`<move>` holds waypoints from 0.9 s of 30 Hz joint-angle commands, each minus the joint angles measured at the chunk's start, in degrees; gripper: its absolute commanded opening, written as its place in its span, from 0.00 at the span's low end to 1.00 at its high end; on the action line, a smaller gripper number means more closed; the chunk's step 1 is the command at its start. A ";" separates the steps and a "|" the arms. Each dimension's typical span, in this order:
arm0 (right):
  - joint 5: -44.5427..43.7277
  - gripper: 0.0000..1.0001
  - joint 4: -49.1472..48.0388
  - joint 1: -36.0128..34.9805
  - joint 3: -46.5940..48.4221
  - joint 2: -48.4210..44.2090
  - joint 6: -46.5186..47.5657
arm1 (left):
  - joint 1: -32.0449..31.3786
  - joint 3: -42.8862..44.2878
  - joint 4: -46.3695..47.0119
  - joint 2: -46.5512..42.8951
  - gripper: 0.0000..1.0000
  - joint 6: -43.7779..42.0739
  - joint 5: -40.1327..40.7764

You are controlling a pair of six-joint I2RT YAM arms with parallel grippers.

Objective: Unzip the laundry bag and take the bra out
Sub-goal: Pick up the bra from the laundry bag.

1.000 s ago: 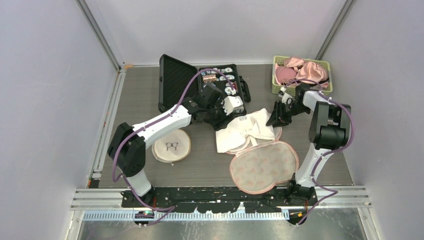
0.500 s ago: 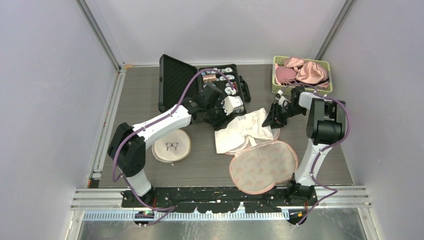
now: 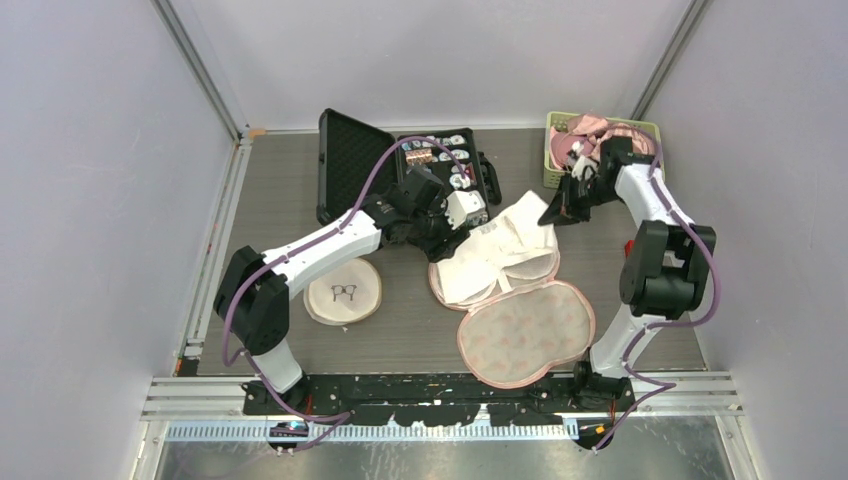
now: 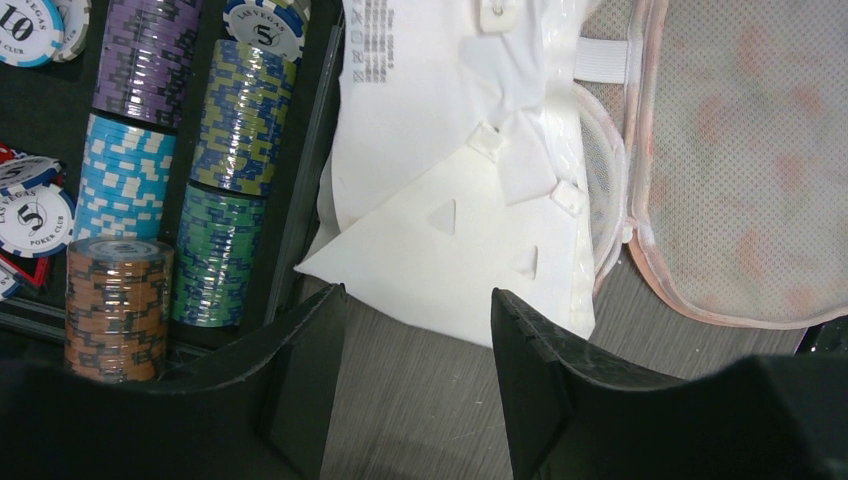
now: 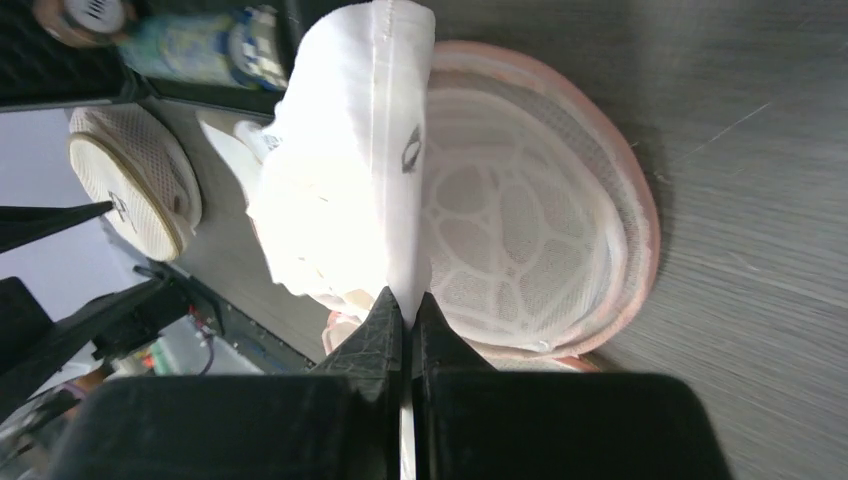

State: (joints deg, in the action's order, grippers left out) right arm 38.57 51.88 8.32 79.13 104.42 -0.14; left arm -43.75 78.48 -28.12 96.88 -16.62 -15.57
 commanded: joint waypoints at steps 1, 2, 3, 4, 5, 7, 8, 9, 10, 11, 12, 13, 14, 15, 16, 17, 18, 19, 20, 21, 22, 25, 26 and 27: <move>-6.59 0.01 8.45 0.12 8.29 -5.44 2.34 | 0.33 0.73 -1.00 -2.68 0.59 1.54 -0.61; -7.10 0.00 9.82 0.12 9.45 -5.64 3.13 | 0.33 0.71 -1.18 -2.69 0.60 1.66 -0.74; -7.56 0.01 11.40 0.12 10.56 -5.95 4.01 | 0.33 0.75 -1.50 -2.74 0.67 1.74 -1.03; -8.01 0.01 12.74 0.12 11.63 -6.26 4.68 | 0.33 0.79 -1.93 -2.87 0.71 1.71 -1.17; -8.51 0.01 13.93 0.12 12.60 -6.42 5.57 | 0.32 0.83 -2.34 -2.97 0.72 1.66 -1.24; -9.98 0.01 15.60 0.12 14.44 -7.23 7.03 | 0.33 0.72 -2.98 -3.43 0.73 1.63 -1.15; -10.86 0.01 16.10 0.12 15.46 -7.70 7.81 | 0.33 0.47 -3.06 -3.80 0.78 1.67 -1.05; -11.87 0.01 16.53 0.12 16.57 -8.17 8.25 | 0.33 0.20 -3.10 -4.19 0.81 1.54 -1.04; -12.71 0.01 16.85 0.12 17.95 -8.53 9.16 | 0.33 -0.08 -3.08 -4.49 0.82 1.52 -0.96; -13.55 0.01 17.21 0.12 19.42 -9.01 9.78 | 0.33 -0.34 -3.07 -4.88 0.83 1.57 -0.94; -14.13 0.01 17.58 0.12 20.98 -9.33 10.24 | 0.33 -0.61 -3.03 -5.24 0.90 1.52 -0.98; -14.78 0.00 17.94 0.12 22.79 -9.56 10.60 | 0.33 -0.78 -3.11 -5.48 0.98 1.63 -1.03; -15.31 0.01 18.41 0.12 24.64 -9.61 10.71 | 0.33 -0.88 -3.26 -5.69 0.99 1.70 -1.14; -15.69 0.01 18.96 0.12 26.90 -9.48 10.83 | 0.33 -0.94 -3.52 -5.88 1.00 1.74 -1.40; -16.05 0.01 19.61 0.12 29.02 -9.15 10.82 | 0.33 -0.93 -3.73 -6.00 1.00 1.85 -1.45; -16.39 0.01 20.21 0.12 31.36 -8.75 10.67 | 0.33 -1.02 -3.97 -6.12 1.00 2.06 -1.47; -16.67 0.01 20.72 0.12 33.65 -8.22 10.53 | 0.33 -1.09 -4.19 -6.17 1.00 2.29 -1.51; -16.94 0.00 21.13 0.16 35.62 -7.81 10.47 | 0.33 -1.17 -4.30 -6.32 1.00 2.39 -1.54; -17.41 0.00 21.38 0.13 38.51 -7.34 10.26 | 0.33 -1.45 -4.30 -6.47 1.00 2.48 -1.56; -17.70 0.00 21.44 0.12 39.99 -6.84 9.92 | 0.33 -1.74 -4.21 -6.63 1.00 2.62 -1.57; -18.24 0.01 21.65 0.12 43.00 -6.26 9.52 | 0.33 -2.13 -4.07 -6.93 1.00 2.68 -1.62; -19.13 0.01 22.39 0.34 51.98 -3.60 8.01 | 0.35 -3.15 -3.60 -7.60 1.00 2.84 -1.55; -19.66 0.01 22.68 0.42 55.19 -2.20 7.50 | 0.33 -3.38 -3.50 -7.78 1.00 2.82 -1.61; -20.42 0.01 22.93 0.53 58.18 -1.11 7.06 | 0.33 -3.61 -3.39 -8.00 1.00 2.89 -1.65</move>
State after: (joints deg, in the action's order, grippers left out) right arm 20.73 73.69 8.40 127.09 100.38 8.95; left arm -43.75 75.94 -31.68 92.12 -14.90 -16.10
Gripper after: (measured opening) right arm 0.042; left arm 0.996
